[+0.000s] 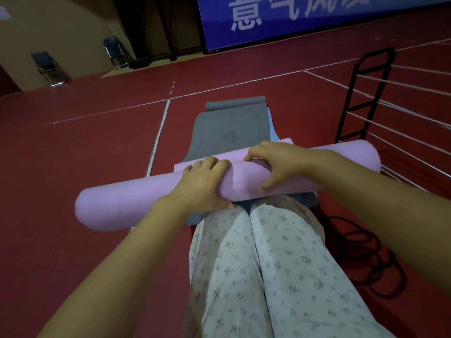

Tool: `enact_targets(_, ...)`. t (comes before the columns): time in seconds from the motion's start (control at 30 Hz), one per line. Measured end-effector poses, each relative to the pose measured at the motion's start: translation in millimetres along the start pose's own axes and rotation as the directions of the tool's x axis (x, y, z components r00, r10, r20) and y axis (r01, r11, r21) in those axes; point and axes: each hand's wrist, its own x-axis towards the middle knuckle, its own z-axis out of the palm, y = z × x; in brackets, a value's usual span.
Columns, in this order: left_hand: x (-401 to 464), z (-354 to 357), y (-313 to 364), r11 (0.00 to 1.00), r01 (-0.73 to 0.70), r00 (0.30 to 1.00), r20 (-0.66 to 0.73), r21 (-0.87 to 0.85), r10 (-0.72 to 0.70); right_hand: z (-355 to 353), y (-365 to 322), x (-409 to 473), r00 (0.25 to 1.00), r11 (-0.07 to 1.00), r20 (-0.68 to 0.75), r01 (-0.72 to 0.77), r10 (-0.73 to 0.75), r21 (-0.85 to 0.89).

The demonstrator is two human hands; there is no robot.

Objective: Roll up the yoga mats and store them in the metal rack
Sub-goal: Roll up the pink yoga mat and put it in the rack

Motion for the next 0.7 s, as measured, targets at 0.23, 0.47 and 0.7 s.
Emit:
enact_targets(0.23,13.4,3.5,-5.2,0.998,0.03,0.999,0.047,-0.062,-0.027,6.1,-4.3,9.6,0.999,0.996,0.042,-0.027,0.03,-0.082)
enact_targets(0.47,30.2,-1.5,-17.6,0.986,0.003,0.993,0.114,-0.168,0.016,26.6,-5.5,5.6,0.994,0.951,-0.066,-0.098,0.082,-0.293)
enact_targets(0.7,40.2,-2.1,-25.1,0.975,0.025,0.978,0.206,-0.219,0.021,35.3,3.3,1.3,0.983,0.956,-0.183,-0.047,-0.007,-0.288)
